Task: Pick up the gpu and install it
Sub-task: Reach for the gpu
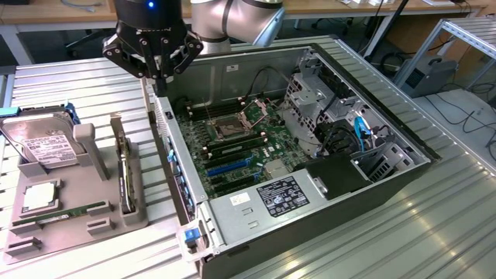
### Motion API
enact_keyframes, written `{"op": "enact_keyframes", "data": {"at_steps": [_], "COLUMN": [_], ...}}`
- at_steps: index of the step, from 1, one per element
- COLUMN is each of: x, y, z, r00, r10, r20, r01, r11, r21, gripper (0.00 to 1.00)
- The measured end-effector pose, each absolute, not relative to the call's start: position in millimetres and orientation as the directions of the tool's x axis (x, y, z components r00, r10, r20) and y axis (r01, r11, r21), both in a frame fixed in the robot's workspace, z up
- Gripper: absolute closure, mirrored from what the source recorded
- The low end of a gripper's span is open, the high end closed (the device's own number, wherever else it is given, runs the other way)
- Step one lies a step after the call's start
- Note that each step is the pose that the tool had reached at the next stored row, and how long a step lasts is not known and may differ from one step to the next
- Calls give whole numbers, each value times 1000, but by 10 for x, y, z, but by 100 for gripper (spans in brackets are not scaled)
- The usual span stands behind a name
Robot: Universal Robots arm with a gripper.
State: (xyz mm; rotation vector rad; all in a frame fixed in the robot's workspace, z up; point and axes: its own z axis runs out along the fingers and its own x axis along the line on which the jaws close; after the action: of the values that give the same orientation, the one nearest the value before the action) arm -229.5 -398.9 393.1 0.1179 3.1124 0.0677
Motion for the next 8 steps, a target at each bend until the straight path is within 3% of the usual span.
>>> {"op": "enact_keyframes", "data": {"at_steps": [8], "x": [-2324], "y": [-3989], "z": [3931], "r00": [-997], "r10": [76], "r20": [-24], "r01": [75], "r11": [996], "r21": [44], "gripper": [89]}}
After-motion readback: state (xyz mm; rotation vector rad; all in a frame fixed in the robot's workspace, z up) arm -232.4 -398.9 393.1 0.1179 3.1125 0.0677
